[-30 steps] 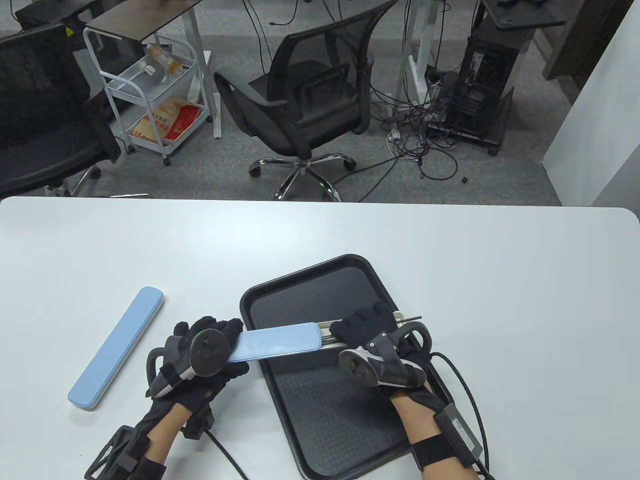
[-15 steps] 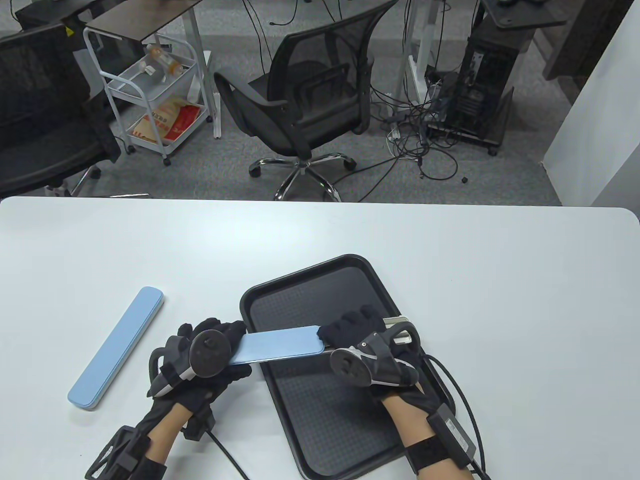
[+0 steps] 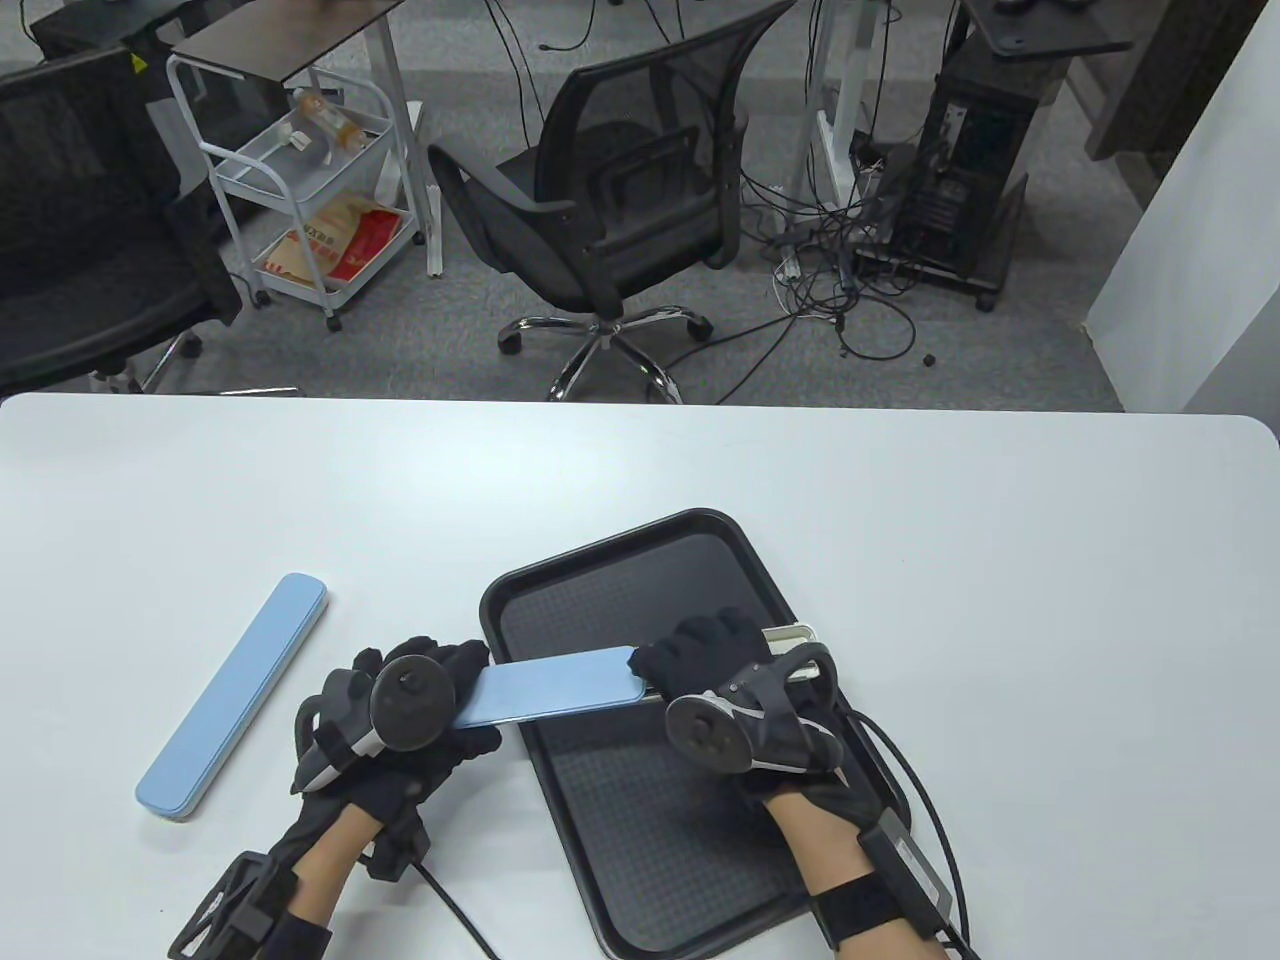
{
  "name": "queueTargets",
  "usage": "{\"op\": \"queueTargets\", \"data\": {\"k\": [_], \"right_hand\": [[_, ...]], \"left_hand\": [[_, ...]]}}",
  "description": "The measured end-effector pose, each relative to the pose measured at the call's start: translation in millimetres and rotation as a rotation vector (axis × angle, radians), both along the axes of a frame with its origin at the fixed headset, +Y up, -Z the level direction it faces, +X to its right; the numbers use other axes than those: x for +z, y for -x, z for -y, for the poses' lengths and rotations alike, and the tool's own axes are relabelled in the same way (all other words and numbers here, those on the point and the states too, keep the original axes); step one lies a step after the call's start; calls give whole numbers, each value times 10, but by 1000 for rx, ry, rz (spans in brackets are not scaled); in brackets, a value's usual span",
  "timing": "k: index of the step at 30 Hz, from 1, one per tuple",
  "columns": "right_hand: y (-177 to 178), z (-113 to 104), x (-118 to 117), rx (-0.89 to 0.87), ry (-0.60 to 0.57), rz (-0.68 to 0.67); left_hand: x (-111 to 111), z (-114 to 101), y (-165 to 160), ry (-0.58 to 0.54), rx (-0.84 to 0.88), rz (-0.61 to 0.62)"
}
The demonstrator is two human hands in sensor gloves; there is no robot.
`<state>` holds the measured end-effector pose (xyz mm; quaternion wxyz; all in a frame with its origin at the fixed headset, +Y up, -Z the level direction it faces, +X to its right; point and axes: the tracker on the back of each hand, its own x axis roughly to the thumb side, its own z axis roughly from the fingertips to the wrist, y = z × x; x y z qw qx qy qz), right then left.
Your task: Slide to open lunch boxes and place utensils
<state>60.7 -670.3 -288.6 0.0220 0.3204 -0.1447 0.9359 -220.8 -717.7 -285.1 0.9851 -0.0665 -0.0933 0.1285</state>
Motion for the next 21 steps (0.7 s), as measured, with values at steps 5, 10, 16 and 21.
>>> {"op": "queueTargets", "data": {"k": [5, 10, 16, 21], "right_hand": [[-66, -145, 10, -63, -33, 13], [-200, -223, -22, -111, -48, 42], [-366, -227, -96, -144, -30, 89], [-385, -50, -171, -83, 30, 108]], "left_hand": [[-10, 1, 37, 13, 1, -29], [-36, 34, 105, 34, 8, -74], [-73, 55, 238, 54, 53, -158], [-102, 81, 374, 80, 94, -259]]}}
